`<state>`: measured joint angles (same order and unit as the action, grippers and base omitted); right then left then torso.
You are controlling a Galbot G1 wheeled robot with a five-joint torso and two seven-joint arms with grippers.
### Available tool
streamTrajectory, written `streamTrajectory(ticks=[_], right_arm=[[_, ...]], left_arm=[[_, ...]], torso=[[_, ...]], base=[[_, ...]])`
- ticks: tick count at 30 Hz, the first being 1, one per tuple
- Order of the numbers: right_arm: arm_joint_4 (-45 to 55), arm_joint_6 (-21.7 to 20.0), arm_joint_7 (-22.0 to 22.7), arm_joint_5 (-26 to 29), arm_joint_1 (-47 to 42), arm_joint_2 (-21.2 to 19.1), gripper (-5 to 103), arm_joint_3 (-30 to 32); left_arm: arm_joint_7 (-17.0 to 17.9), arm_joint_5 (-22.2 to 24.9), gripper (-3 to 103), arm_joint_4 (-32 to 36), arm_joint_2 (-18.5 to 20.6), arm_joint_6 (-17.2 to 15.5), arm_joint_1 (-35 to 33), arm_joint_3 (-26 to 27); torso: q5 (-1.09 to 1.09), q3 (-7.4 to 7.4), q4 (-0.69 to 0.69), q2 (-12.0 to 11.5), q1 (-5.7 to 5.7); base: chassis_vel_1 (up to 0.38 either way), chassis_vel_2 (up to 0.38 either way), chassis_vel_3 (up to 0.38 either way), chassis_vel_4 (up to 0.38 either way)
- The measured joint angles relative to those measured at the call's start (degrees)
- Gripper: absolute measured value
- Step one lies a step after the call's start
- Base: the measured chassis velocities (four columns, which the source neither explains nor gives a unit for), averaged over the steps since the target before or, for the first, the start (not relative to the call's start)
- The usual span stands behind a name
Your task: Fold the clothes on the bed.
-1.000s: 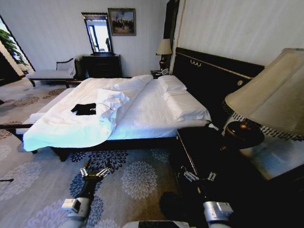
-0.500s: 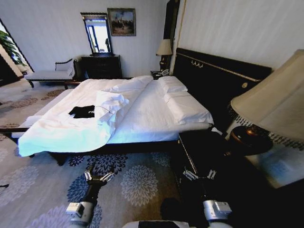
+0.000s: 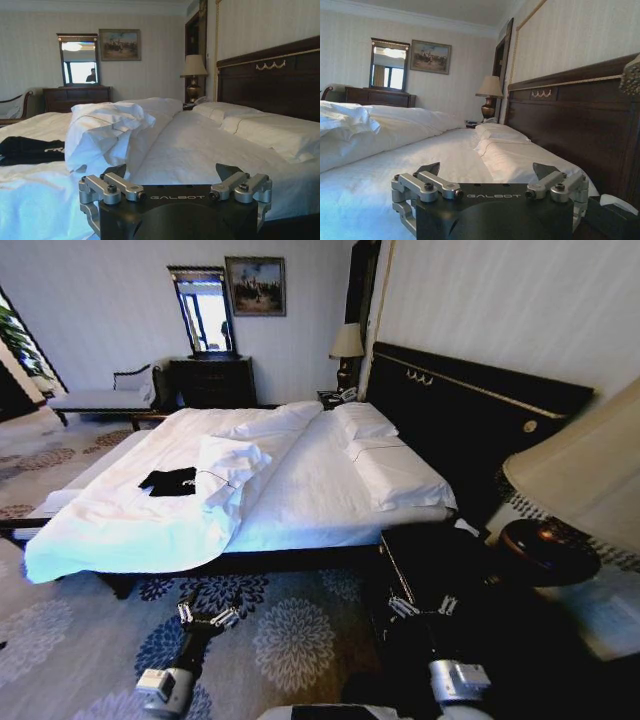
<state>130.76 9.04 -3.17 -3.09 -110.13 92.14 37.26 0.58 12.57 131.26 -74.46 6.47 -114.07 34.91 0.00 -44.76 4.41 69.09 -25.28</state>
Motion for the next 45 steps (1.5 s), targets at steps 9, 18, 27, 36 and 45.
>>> streamTrajectory(ticks=[9, 18, 27, 36, 45], right_arm=[[0.4, 0.1, 0.1, -0.3, -0.7, 0.0, 100, 0.1], [0.9, 0.4, 0.0, -0.6, -1.1, 0.0, 100, 0.0], [0.4, 0.5, 0.1, -1.3, -1.4, 0.0, 100, -0.6], [-0.1, 0.5, 0.1, -1.8, -1.5, 0.0, 100, -0.8], [-0.3, 0.5, 0.2, -2.4, -1.4, 0.0, 100, -1.4]], left_arm=[[-0.2, 0.9, 100, -0.5, 0.0, 0.2, 0.3, 1.3], [-0.5, 2.9, 100, -0.6, -0.2, 0.4, 0.4, 3.5], [-0.8, 4.3, 100, -1.1, -0.8, 1.2, -0.1, 4.4], [-0.9, 3.2, 100, -1.3, -1.3, 1.5, -0.3, 3.3], [-0.7, 1.7, 100, -1.6, -1.7, 1.4, -0.1, 1.3]], torso=[[0.0, 0.0, 0.0, 0.0, 0.0], [0.0, 0.0, 0.0, 0.0, 0.01], [0.0, 0.0, 0.0, 0.0, 0.0], [0.0, 0.0, 0.0, 0.0, 0.0], [0.0, 0.0, 0.0, 0.0, 0.0]], base=[[-0.116, 0.11, 0.119, -0.104], [-0.101, 0.107, 0.086, -0.109], [-0.106, 0.095, 0.096, -0.092], [-0.122, 0.122, 0.124, -0.107], [-0.105, 0.108, 0.11, -0.101]])
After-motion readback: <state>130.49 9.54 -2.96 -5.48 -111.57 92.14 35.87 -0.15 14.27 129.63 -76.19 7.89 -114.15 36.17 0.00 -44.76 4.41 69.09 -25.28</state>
